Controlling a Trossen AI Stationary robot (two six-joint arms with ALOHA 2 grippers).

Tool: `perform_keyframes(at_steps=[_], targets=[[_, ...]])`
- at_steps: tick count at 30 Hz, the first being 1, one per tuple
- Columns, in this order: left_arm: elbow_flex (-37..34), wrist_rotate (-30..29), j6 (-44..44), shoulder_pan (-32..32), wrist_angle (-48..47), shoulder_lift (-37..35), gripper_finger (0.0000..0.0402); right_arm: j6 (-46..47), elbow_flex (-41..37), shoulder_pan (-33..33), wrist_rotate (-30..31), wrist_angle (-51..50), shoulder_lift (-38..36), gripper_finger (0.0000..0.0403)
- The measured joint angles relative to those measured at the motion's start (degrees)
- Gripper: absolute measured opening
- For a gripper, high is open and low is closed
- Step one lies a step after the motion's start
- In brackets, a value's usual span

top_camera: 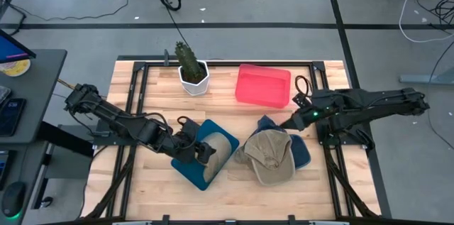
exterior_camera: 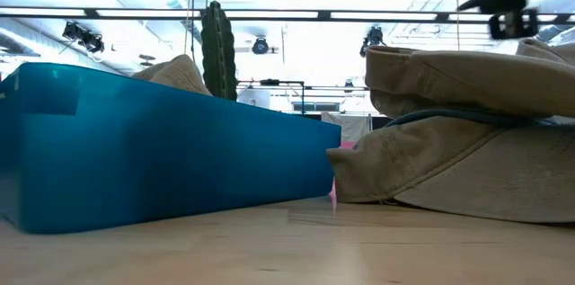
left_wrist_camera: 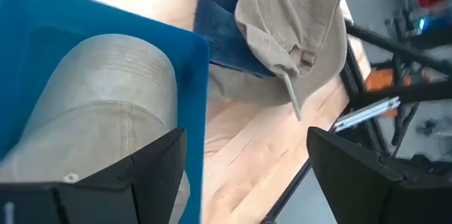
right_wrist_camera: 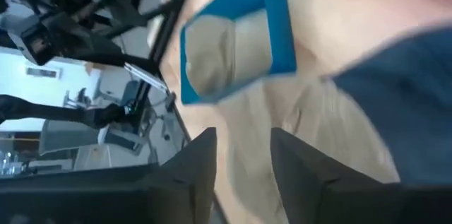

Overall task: Pick & Place hat
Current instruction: Put the brown cap into the blue bin

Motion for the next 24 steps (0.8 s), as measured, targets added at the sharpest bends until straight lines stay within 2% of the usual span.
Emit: perform_keyframes(at_steps=[4,9,18,24], targets=[[0.00,-0.02,4.39,0.00,-0.02,0.00,0.0297,5.56,7.15,3.22,2.45,-9.34,0.77,0.0116],[0.00,-0.01,9.11,0.11,0.01,0.00,0.0297,13.38,14.13,9.06,7.22,-16.16,3.51,0.0111],[0.00,0.07,13.35,0.76,0.32,0.00,0.0297,28.73,14.65,22.80,7.03,-27.01,12.64,0.0111],[0.00,0.07,13.86,0.77,0.37,-0.02,0.0297,33.09,14.65,26.75,7.24,-27.90,17.39,0.0124]])
